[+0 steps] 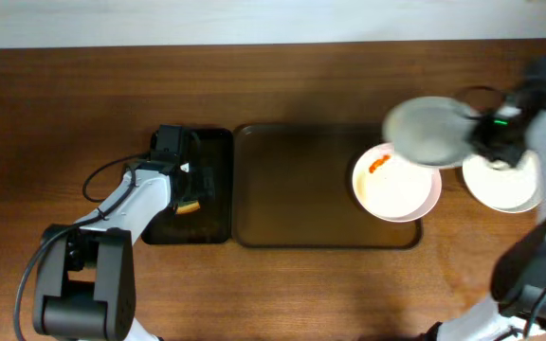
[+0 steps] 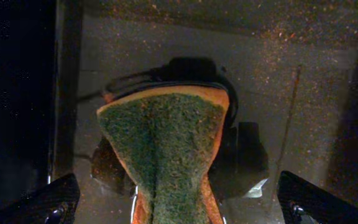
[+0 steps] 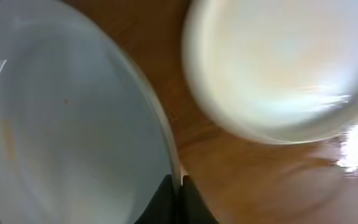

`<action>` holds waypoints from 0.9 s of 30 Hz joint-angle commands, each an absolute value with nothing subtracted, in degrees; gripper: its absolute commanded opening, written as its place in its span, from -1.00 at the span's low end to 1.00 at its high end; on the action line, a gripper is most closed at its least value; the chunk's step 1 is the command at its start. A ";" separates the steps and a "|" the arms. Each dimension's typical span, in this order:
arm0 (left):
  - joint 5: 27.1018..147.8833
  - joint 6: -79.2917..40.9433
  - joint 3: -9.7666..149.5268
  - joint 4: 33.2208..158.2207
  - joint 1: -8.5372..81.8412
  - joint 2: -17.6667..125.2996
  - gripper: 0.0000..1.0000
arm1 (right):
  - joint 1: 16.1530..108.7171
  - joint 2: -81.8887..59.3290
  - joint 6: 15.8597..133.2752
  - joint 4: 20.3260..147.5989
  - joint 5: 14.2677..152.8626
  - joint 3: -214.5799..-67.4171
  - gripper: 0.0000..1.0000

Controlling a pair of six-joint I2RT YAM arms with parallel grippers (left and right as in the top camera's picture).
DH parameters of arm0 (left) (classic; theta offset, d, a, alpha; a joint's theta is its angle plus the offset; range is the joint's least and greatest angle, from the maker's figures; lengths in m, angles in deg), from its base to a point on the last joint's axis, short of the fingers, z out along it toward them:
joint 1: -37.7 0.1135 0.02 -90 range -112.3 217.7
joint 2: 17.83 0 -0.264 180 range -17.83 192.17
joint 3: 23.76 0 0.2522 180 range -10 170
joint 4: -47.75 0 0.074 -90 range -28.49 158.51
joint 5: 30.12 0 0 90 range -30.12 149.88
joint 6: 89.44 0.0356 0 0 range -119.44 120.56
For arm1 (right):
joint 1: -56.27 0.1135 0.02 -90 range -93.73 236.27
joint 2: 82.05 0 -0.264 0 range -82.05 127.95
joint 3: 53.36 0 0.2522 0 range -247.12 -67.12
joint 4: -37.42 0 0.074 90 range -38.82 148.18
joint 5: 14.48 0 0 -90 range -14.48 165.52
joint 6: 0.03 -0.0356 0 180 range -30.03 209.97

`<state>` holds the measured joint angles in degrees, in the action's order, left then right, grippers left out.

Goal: Clean dirty plates on tray and stack at the side
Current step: 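Carry the plate with right gripper onto the stack at the right side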

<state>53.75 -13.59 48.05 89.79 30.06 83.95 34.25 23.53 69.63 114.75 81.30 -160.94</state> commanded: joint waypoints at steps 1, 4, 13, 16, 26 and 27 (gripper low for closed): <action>54.12 -13.55 48.11 89.83 30.00 84.38 0.99 | 19.89 22.96 70.46 114.51 83.88 -161.84 -0.92; 54.12 -13.55 48.11 89.85 30.00 84.38 0.99 | 10.91 24.03 70.11 113.90 83.93 -161.66 -0.92; 54.12 -13.55 48.11 89.83 30.00 84.38 0.99 | 8.72 30.39 70.04 109.07 83.90 -159.26 -0.92; 54.12 -13.55 48.11 89.85 30.00 84.38 0.99 | 9.36 32.20 70.06 108.54 83.90 -159.26 -0.91; 54.12 -13.55 48.11 89.83 30.00 84.38 0.99 | 15.15 31.11 73.91 118.03 89.26 -159.28 0.24; 54.12 -13.55 48.11 89.83 30.00 84.38 0.99 | 16.76 29.60 74.79 120.93 88.93 -159.28 0.22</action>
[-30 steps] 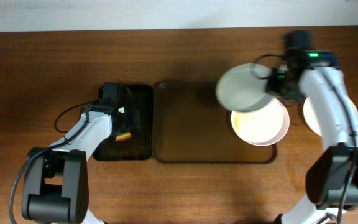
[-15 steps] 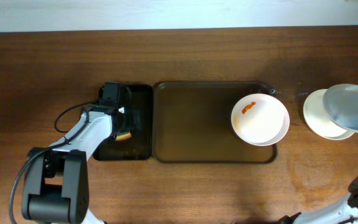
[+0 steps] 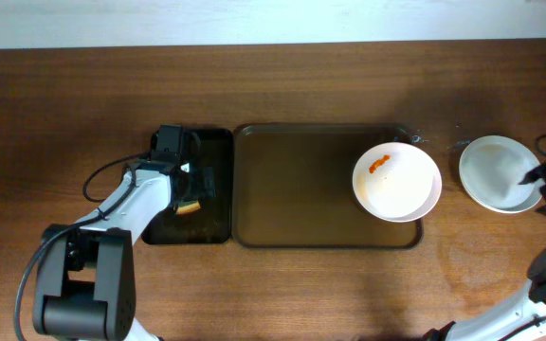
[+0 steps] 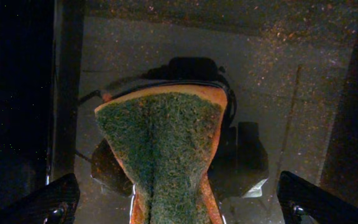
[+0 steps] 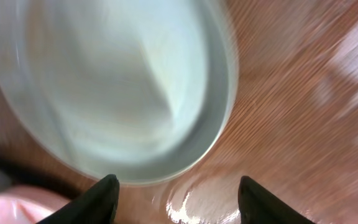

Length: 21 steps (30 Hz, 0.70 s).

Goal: Clean dirty plates on tray and stack at the side
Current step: 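Carry the plate with right gripper onto the stack at the right side, then move right gripper back and pinch the rim of the last dirty plate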

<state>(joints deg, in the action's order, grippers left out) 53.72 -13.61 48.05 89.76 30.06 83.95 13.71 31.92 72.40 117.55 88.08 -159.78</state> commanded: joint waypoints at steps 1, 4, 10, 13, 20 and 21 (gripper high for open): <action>54.12 -13.55 48.11 89.83 30.00 84.38 0.99 | 18.67 27.96 75.07 124.10 87.93 -159.26 0.13; 54.12 -13.55 48.11 89.83 30.00 84.38 0.99 | 24.33 26.19 76.25 130.31 85.43 -159.26 0.04; 54.12 -13.55 48.11 89.83 30.00 84.38 0.99 | 37.81 26.19 73.80 124.12 80.12 -150.95 -0.04; 54.12 -13.52 48.11 89.83 30.00 84.38 0.99 | 41.33 26.19 73.89 120.12 79.31 -145.86 -0.05; 54.12 -13.52 48.11 89.83 30.00 84.38 0.99 | 42.82 26.19 74.72 118.29 77.83 -143.63 -0.05; 54.12 -13.55 48.11 89.83 30.00 84.38 1.00 | 42.82 26.19 74.72 116.82 77.83 -142.41 -0.06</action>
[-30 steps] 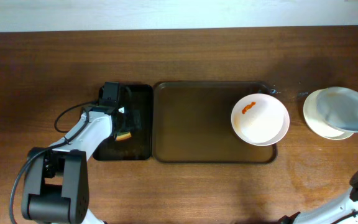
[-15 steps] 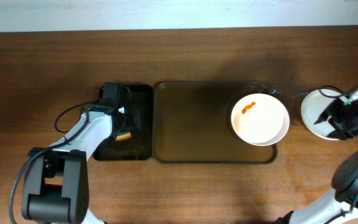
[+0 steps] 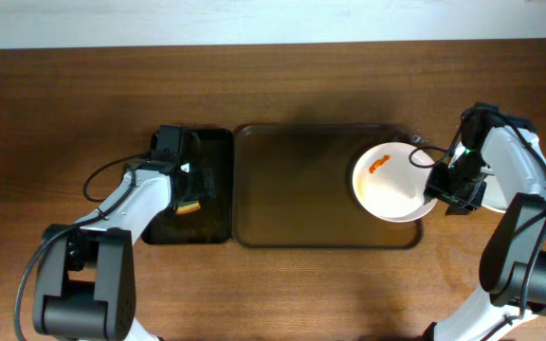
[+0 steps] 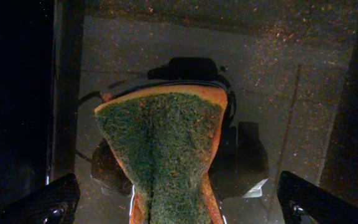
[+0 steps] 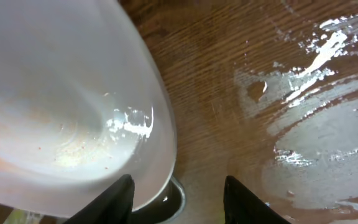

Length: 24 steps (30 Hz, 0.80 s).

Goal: Clean dirty plates on tray and stack at the side
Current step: 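Move right gripper back and pinch the rim of the last dirty plate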

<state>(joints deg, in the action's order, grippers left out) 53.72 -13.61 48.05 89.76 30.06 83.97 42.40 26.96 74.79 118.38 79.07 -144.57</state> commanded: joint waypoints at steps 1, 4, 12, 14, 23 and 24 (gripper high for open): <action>54.12 -13.55 48.11 89.83 30.00 84.38 0.99 | 42.82 26.19 74.72 115.56 78.05 -141.56 -0.07; 54.12 -13.55 48.11 89.83 30.00 84.38 0.99 | 42.82 26.19 74.72 115.21 78.07 -141.25 -0.07; 54.12 -13.55 48.11 89.83 30.00 84.38 0.99 | 42.82 26.19 74.72 115.16 78.26 -141.25 -0.08; 54.12 -13.55 48.11 89.85 30.00 84.38 0.99 | 42.82 26.19 74.72 114.49 78.29 -141.25 -0.08; 54.12 -13.55 48.11 89.83 30.00 84.38 0.99 | 44.00 26.19 74.72 113.24 78.68 -141.25 -0.08; 54.12 -13.55 48.11 89.85 30.00 84.38 1.00 | 44.70 26.19 74.74 113.00 78.68 -141.27 -0.08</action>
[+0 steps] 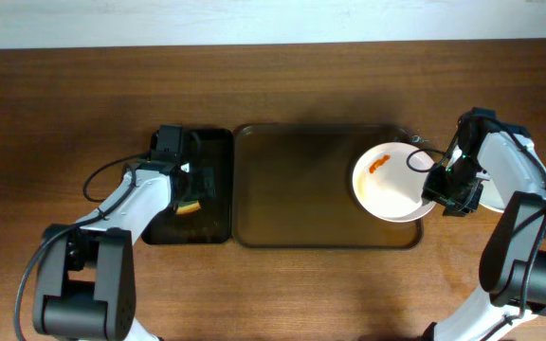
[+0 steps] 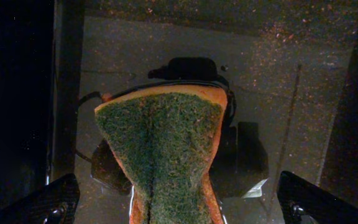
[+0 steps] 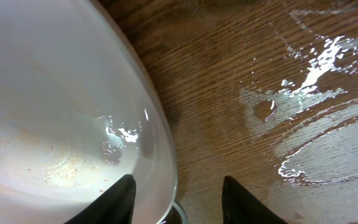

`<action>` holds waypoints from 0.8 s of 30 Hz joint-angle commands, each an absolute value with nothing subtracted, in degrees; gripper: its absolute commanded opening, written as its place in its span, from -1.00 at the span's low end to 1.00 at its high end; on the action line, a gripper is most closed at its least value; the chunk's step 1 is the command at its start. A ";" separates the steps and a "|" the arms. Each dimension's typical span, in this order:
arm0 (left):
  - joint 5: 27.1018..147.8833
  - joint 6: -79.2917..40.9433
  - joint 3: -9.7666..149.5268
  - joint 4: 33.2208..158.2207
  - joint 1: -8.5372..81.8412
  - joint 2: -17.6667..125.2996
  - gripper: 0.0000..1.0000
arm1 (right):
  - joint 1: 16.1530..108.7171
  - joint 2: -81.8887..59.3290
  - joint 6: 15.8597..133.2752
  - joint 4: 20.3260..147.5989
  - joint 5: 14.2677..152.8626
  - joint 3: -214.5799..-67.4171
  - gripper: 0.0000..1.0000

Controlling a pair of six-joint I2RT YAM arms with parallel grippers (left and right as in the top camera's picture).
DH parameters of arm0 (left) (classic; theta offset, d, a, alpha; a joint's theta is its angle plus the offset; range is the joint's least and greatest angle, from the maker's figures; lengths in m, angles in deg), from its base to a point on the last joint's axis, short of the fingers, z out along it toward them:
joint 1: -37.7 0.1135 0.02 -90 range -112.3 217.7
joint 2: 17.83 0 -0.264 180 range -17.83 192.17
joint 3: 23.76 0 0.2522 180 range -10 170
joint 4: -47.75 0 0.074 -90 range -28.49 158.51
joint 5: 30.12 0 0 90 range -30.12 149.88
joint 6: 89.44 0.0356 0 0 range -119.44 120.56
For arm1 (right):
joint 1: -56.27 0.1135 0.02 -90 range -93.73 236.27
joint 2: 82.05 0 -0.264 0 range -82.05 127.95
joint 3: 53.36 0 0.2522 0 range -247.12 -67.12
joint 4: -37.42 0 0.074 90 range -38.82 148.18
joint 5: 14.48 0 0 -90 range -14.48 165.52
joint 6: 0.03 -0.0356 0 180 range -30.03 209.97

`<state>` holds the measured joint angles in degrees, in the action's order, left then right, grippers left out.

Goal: Clean dirty plates on tray and stack at the side
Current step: 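Move right gripper back and pinch the rim of the last dirty plate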

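Note:
A white plate (image 1: 391,189) with an orange smear (image 1: 379,164) lies at the right end of the brown tray (image 1: 292,189). My right gripper (image 1: 436,185) is open at the plate's right rim. In the right wrist view one finger stands over the plate (image 3: 55,93) and the other outside it, with the right gripper (image 3: 178,182) across the rim. The green-and-orange sponge (image 2: 160,143) sits in the black tray (image 1: 218,223). My left gripper (image 2: 178,186) is over it, fingers wide apart and clear of its sides. The sponge (image 1: 190,206) peeks out beside the left gripper (image 1: 195,192).
White stacked plates (image 1: 491,196) lie on the table right of the brown tray, mostly hidden by my right arm. Wet patches (image 3: 303,143) shine on the wood beside the dirty plate. The black tray's floor (image 2: 291,81) is wet and speckled.
My right gripper has edged slightly closer onto the stained plate's right rim and is still open. The left gripper and the sponge have not moved.
My right gripper was shut on a grey-white plate's rim, holding it up near the white plate at the table's right. Then that plate lay on the stack and the gripper stood open beside it. Then it was open at the stained plate's rim, as now. The left arm stayed over the sponge.

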<state>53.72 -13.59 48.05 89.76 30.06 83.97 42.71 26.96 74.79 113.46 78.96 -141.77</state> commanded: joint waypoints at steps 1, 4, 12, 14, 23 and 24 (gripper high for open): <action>54.12 -13.55 48.11 89.83 30.00 84.38 0.99 | 45.38 26.19 74.72 112.61 78.66 -141.27 -0.08; 54.12 -13.55 48.11 89.83 30.00 84.38 0.99 | 47.54 26.19 74.70 111.95 78.68 -141.25 -0.08; 54.12 -13.55 48.11 89.85 30.00 84.38 0.99 | 48.00 26.19 74.70 112.61 77.74 -141.25 -0.08; 54.12 -13.55 48.11 89.83 30.00 84.38 0.99 | 48.02 26.19 74.68 112.85 77.54 -141.25 -0.08; 54.12 -13.55 48.11 89.85 30.00 84.38 0.99 | 50.16 26.19 74.72 112.43 76.49 -141.25 -0.10; 54.12 -13.55 48.11 89.83 30.00 84.38 0.99 | 50.88 26.19 74.72 112.21 76.43 -141.25 -0.11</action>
